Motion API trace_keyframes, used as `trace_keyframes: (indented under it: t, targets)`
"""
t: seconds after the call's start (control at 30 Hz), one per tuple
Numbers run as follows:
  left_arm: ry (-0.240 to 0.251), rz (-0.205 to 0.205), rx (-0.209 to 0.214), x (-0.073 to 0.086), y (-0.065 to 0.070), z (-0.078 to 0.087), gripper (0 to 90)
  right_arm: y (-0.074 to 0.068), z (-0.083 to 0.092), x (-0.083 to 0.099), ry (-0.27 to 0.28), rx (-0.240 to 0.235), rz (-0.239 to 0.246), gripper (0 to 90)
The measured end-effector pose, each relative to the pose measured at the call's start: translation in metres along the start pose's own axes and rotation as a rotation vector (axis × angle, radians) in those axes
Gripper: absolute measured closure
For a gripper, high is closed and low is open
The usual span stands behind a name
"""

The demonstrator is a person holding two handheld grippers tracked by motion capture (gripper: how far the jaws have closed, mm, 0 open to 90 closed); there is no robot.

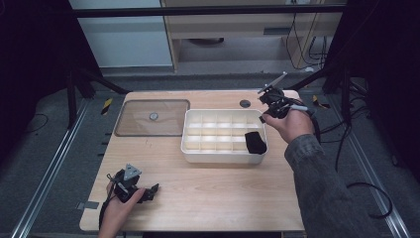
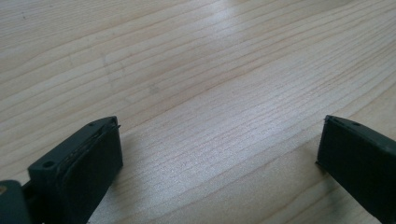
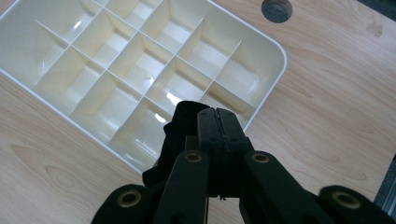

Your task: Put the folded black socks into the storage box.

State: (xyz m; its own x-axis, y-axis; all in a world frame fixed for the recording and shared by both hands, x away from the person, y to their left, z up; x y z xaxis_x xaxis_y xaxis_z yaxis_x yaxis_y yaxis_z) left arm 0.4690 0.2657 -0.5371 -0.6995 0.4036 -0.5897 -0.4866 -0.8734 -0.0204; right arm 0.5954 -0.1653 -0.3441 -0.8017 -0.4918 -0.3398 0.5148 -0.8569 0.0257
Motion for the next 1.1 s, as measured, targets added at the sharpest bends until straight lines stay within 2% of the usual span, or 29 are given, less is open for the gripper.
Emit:
trace_keyframes:
  t: [0.37,0.43,0.77,0.83,0.9,1.1]
  targets:
    - [0.0,-0.003,0.001,0.0,0.001,0.0,0.0,-0.002,-0.022,0.004,-0.039,-0.036,-0.012,90.0]
    - [-0.002,-0.003,0.0,0.0,0.0,0.0,0.0,-0.002,-0.025,0.004,-0.047,-0.024,-0.01,90.0]
    - [0.0,-0.003,0.0,0.0,0.001,0.0,0.0,-0.003,-0.042,0.007,-0.067,-0.046,-0.023,90.0]
    - [0.0,-0.003,0.0,0.0,0.001,0.0,0.0,-0.003,-0.045,0.007,-0.073,-0.033,-0.01,90.0]
    - [0.0,-0.003,0.0,0.0,0.001,0.0,0.0,-0.005,-0.046,0.007,-0.066,-0.051,-0.021,90.0]
    - [0.0,-0.003,0.0,0.0,0.001,0.0,0.0,-0.009,-0.053,0.008,-0.076,-0.054,-0.01,90.0]
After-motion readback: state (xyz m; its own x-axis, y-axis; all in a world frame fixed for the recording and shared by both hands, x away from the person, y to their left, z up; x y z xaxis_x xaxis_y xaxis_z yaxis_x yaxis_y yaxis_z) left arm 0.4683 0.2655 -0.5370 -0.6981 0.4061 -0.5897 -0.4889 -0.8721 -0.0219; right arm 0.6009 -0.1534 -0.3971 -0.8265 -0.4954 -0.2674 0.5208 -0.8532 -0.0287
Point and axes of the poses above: each handheld gripper's, and its own axes: z roughly backward along the jaws, x roughly out of its underside, y roughly to its right, the point moved 4 cm from there along -z, roughly forward along the jaws, and after that the axes turned 9 degrees about -y, right-handed, at the moved point
